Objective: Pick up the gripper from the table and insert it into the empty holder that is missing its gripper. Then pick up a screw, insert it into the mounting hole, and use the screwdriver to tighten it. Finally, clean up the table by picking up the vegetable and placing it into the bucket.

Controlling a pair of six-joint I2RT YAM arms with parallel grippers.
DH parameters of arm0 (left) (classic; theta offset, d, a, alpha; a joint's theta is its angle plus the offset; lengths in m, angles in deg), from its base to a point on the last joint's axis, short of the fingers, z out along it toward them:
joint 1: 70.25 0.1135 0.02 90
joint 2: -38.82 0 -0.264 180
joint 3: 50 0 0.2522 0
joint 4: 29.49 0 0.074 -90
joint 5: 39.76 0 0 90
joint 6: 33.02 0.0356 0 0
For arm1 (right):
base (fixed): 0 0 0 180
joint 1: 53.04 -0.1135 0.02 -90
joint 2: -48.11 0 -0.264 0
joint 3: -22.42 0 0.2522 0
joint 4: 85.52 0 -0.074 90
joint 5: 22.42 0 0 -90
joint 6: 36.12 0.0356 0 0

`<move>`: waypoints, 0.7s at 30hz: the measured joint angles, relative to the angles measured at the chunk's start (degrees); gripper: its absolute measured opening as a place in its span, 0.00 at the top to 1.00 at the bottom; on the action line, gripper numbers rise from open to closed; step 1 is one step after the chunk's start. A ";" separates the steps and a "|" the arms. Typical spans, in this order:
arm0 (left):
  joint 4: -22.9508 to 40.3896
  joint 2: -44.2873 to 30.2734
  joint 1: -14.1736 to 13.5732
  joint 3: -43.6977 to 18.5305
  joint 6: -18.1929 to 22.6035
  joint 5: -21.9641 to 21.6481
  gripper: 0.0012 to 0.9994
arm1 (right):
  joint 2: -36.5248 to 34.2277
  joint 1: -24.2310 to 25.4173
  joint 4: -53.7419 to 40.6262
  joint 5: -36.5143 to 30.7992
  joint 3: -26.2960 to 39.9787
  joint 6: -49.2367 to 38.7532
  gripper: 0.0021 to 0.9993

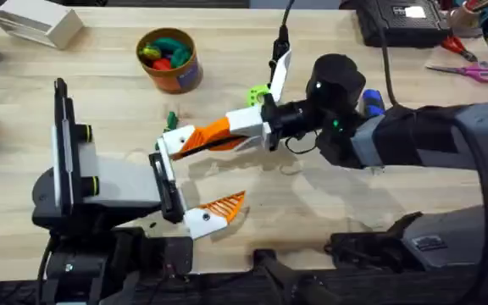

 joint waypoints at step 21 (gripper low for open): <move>-0.09 0.00 0.21 0.00 0.17 -1.10 0.01 | -0.66 -1.32 0.27 -2.34 0.55 0.20 0.99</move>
